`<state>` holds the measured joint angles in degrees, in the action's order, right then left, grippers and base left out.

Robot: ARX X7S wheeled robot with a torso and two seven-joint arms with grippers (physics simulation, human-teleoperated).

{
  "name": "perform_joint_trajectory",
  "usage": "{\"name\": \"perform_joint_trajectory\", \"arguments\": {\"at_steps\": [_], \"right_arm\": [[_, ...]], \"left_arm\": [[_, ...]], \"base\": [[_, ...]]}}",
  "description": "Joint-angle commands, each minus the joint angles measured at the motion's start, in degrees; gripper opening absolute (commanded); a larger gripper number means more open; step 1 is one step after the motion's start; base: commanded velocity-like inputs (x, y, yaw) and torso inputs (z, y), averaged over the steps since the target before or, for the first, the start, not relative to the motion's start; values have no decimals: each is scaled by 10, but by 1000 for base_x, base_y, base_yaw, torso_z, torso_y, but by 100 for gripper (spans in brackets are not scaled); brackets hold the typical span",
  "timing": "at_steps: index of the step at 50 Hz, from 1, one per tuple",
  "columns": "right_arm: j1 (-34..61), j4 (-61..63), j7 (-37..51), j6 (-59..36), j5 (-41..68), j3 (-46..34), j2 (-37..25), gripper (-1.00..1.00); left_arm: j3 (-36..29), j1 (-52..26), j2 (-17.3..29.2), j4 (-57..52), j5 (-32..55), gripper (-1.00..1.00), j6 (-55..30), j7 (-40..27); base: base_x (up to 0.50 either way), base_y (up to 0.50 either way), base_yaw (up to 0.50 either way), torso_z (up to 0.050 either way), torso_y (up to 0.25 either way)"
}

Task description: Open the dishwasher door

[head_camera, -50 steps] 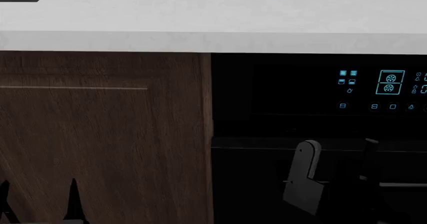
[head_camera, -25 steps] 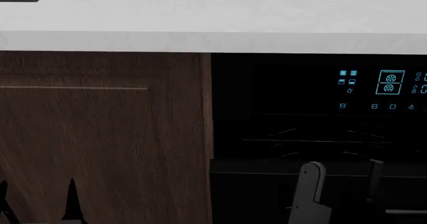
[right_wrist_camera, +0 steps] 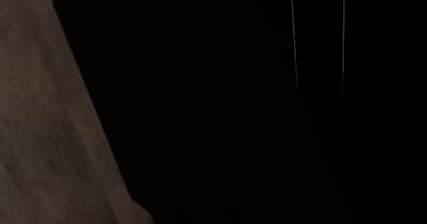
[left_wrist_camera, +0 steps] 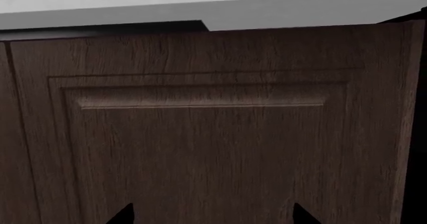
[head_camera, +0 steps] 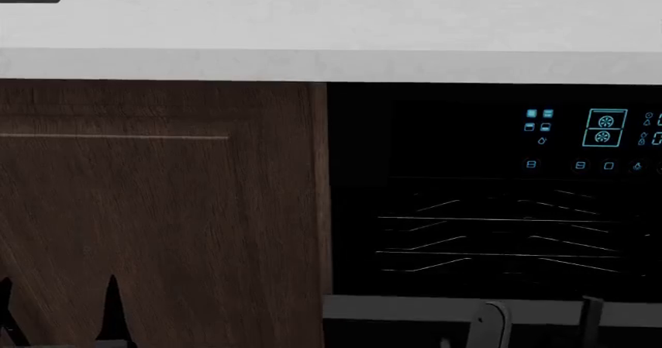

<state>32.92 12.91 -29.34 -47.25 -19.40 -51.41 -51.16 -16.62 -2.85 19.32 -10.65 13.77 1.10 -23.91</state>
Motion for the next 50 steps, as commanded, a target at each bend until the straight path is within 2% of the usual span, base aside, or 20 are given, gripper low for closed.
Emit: {"name": "perform_joint_trajectory", "arguments": {"at_steps": [1,12,23,50], "right_arm": [[-15,53,1,-9,29,-7,-16,-100],[-36,92,2,-22,23,-14,-30,-100],[-100,144,50,-30,32,1,-54,-100],[-207,224,134,-62,6,-22,-55,-100]], "left_arm": [[-2,-2,1,-1,1,100,0,-1],[-3,0,2,-2,3,100,2,-2],[-4,1,4,-2,3,100,4,-2],[-6,1,8,-10,10,100,6,-3]], "base": [[0,0,0,0,0],[-1,1,2,1,2],[0,3,2,1,2],[-1,3,3,1,2]]}}
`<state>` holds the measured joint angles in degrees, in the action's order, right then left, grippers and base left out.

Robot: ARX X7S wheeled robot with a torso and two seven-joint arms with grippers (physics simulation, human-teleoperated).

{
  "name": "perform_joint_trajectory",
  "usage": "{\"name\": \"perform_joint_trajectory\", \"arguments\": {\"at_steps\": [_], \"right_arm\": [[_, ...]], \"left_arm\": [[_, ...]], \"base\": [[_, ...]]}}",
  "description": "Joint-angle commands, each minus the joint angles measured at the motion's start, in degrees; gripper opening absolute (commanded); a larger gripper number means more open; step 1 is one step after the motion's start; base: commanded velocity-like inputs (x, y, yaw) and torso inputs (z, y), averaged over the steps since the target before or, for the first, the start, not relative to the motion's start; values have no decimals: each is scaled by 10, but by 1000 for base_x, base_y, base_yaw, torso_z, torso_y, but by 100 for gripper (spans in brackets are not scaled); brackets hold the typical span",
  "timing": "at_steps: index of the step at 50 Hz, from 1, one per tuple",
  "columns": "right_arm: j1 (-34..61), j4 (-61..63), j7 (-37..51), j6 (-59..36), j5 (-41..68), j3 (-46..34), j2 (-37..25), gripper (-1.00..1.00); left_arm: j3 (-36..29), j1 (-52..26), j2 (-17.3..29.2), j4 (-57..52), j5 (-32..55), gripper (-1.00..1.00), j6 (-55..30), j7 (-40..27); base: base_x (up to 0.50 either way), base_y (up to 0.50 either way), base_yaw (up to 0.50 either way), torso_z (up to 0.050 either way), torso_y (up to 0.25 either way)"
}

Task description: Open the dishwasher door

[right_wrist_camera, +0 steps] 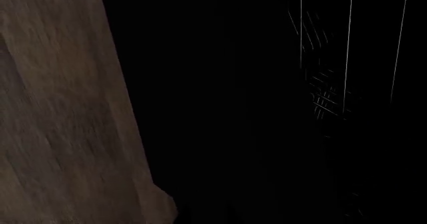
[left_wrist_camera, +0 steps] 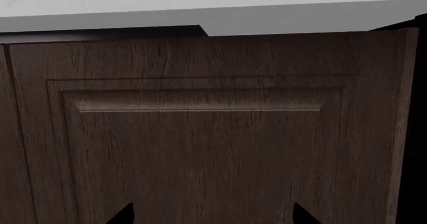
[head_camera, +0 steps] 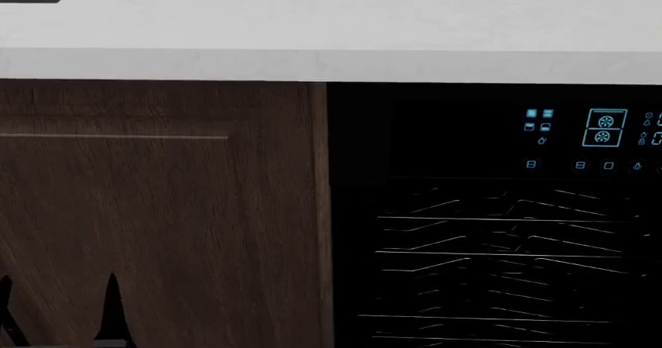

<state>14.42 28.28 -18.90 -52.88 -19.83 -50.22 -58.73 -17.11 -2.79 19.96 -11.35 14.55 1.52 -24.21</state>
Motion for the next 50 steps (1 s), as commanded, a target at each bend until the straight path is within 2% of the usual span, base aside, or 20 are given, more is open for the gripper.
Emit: {"name": "perform_joint_trajectory", "arguments": {"at_steps": [1,13,27,50], "right_arm": [[-26,73,33,-7,8,-37,21,-100],[-74,87,76,-9,-6,-52,25,-100],[-106,78,106,-11,-44,-103,61,-100],[-177,70,173,-4,-67,-138,92,-100]], "left_arm": [[-1,0,1,-2,2,100,2,0],[-5,1,1,-4,2,100,3,-1],[-6,1,3,-8,6,100,3,-2],[-8,3,6,-7,8,100,9,-2]], "base": [[0,4,5,0,0],[0,4,5,0,0],[1,5,7,0,0],[0,5,7,0,0]]}}
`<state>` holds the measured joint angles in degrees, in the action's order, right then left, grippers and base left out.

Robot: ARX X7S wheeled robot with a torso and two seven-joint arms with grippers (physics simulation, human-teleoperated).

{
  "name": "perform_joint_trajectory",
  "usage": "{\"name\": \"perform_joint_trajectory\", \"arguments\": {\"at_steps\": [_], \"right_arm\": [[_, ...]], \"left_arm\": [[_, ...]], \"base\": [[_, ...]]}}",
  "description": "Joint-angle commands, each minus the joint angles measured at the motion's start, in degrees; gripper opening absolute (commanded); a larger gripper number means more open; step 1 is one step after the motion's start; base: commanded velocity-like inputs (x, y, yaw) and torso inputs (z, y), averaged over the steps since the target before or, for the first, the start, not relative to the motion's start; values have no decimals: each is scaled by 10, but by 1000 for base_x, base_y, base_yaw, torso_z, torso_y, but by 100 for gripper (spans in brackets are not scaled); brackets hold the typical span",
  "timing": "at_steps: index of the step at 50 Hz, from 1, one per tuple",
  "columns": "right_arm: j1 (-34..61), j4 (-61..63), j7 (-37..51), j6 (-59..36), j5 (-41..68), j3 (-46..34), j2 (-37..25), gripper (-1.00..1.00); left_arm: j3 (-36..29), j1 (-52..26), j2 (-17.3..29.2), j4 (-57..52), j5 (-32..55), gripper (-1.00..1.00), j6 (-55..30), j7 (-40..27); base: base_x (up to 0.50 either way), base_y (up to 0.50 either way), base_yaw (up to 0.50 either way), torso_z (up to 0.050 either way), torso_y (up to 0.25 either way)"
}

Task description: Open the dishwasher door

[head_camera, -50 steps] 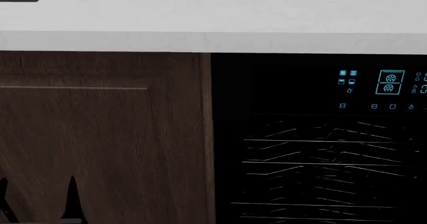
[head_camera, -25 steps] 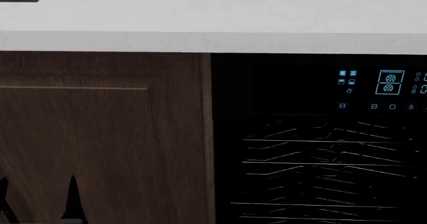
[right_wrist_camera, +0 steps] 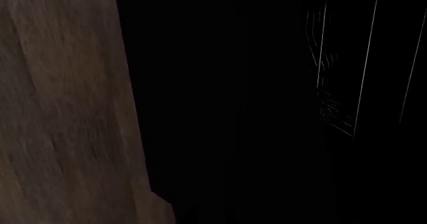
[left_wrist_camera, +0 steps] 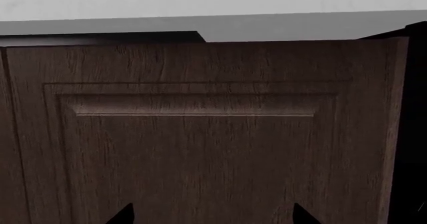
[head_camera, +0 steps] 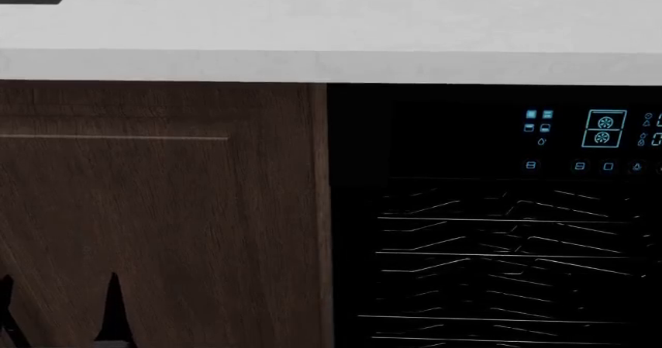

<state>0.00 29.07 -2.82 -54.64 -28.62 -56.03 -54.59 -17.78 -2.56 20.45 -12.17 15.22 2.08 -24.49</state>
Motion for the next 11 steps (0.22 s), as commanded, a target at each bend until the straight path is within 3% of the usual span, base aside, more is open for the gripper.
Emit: {"name": "perform_joint_trajectory", "arguments": {"at_steps": [1,11], "right_arm": [[-34,58,13,16,23,-80,52,-100],[-45,15,32,53,43,-81,67,-100]], "left_arm": [[-1,1,1,2,1,100,4,0],[-1,-1,2,1,4,100,3,-1]], "base": [[0,5,0,0,0],[-1,5,5,0,0]]}}
